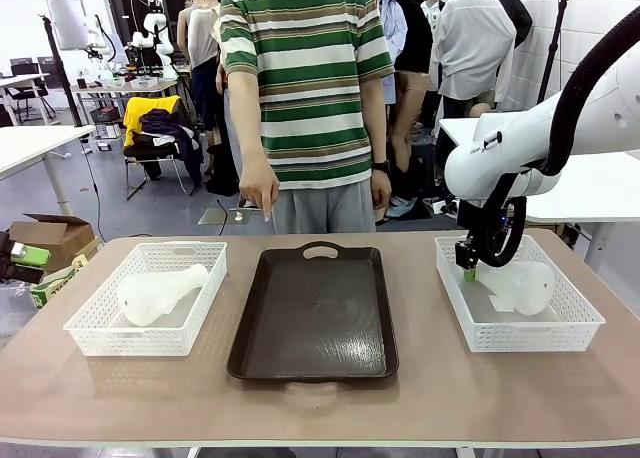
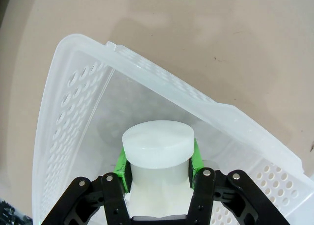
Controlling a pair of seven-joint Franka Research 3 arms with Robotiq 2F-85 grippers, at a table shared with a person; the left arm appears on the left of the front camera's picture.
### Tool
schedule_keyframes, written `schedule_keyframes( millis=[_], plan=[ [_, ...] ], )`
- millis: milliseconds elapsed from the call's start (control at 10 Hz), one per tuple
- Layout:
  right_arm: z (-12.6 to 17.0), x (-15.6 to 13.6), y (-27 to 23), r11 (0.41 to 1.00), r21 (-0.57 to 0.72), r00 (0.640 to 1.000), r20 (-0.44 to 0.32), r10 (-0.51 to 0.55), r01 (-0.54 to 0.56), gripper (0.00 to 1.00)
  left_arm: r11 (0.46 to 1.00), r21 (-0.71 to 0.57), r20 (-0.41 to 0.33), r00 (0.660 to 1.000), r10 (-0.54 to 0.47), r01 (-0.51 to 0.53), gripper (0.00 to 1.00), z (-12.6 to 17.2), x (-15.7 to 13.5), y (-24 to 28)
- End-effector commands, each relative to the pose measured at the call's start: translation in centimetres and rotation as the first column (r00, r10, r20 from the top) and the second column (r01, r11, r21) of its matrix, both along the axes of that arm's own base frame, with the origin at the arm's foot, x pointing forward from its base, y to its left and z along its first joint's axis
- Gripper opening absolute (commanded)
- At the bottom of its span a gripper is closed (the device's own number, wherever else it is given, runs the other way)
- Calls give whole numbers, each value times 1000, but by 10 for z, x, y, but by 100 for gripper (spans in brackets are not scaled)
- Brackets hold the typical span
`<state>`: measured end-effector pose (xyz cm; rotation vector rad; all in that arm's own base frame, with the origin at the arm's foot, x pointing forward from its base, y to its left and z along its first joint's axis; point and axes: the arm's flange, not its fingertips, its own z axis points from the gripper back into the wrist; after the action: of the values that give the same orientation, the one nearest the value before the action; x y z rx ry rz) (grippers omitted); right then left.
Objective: Prepare the laboratory tools.
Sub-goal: While moving the picked Big flask to the Handle tray indicated by the person, stop as directed by the person.
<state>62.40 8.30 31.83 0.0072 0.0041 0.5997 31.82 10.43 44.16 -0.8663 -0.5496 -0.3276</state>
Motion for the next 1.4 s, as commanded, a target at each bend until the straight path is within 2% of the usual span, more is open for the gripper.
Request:
schedule_keyframes(
  millis=[0, 300, 600, 800, 1000, 1200, 1300],
  plan=[
    [5, -3, 0, 1000, -10, 1000, -15, 0, 0, 0, 1000, -17, 28, 1000, -6, 7, 100, 0, 2, 2],
    [54, -26, 9, 996, -34, 997, 13, -79, 79, 0, 1000, -17, 28, 1000, -6, 7, 100, 0, 2, 2],
    [129, -56, 28, 996, -6, 989, 120, -85, 86, 0, 1000, -17, 28, 1000, -6, 7, 100, 0, 2, 2],
    [166, -75, 65, 1000, 10, 988, 153, -30, 29, 0, 1000, -17, 28, 1000, -6, 7, 100, 0, 2, 2],
    [188, -92, 123, 996, -33, 981, 174, 84, -80, 0, 1000, -17, 28, 1000, -6, 7, 100, 0, 2, 2],
    [190, -95, 187, 982, -41, 964, 189, 190, -185, 0, 1000, -17, 28, 1000, -6, 7, 100, 0, 2, 2],
    [182, -89, 229, 964, -73, 948, 174, 266, -257, 0, 1000, -17, 28, 1000, -6, 7, 100, 0, 2, 2]
  ],
)
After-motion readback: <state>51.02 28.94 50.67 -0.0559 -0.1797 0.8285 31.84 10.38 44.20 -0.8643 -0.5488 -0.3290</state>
